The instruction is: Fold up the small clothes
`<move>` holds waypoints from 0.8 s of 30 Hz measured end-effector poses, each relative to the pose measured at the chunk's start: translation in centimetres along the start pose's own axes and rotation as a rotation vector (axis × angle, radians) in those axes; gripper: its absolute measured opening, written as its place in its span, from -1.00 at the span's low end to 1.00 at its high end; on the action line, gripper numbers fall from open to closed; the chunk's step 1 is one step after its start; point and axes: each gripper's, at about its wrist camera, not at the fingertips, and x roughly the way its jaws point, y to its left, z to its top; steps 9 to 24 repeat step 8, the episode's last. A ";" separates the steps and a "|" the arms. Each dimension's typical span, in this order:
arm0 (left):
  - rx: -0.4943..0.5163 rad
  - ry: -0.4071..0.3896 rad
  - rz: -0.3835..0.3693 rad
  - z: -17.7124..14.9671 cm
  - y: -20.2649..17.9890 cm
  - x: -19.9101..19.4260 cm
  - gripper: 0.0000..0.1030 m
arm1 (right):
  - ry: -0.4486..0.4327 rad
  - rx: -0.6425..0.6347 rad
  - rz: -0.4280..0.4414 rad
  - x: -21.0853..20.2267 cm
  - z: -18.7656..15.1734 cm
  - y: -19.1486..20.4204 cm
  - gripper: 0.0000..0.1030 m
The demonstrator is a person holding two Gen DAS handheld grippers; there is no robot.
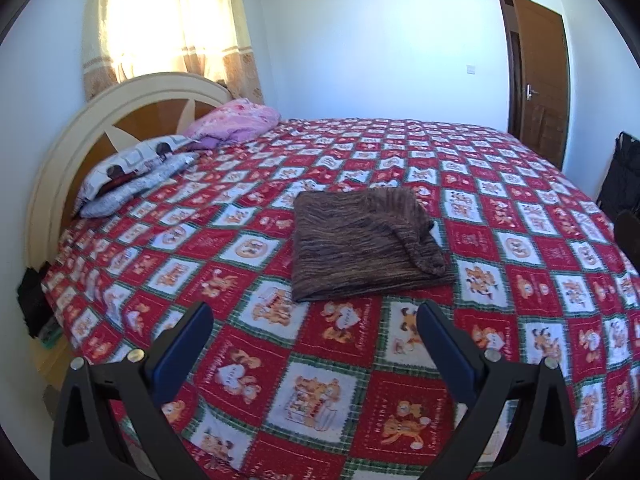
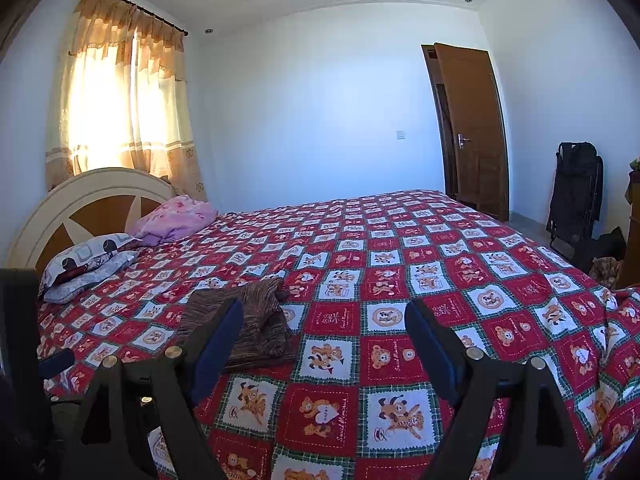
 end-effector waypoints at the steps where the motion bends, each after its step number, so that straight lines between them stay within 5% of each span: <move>1: -0.005 0.000 -0.018 -0.1 0.0 0.0 1.00 | 0.000 0.000 0.000 0.0 -0.1 0.1 0.63; 24: 0.012 0.003 -0.010 -0.1 0.1 0.5 1.00 | 0.008 0.003 -0.001 0.1 -0.2 0.1 0.63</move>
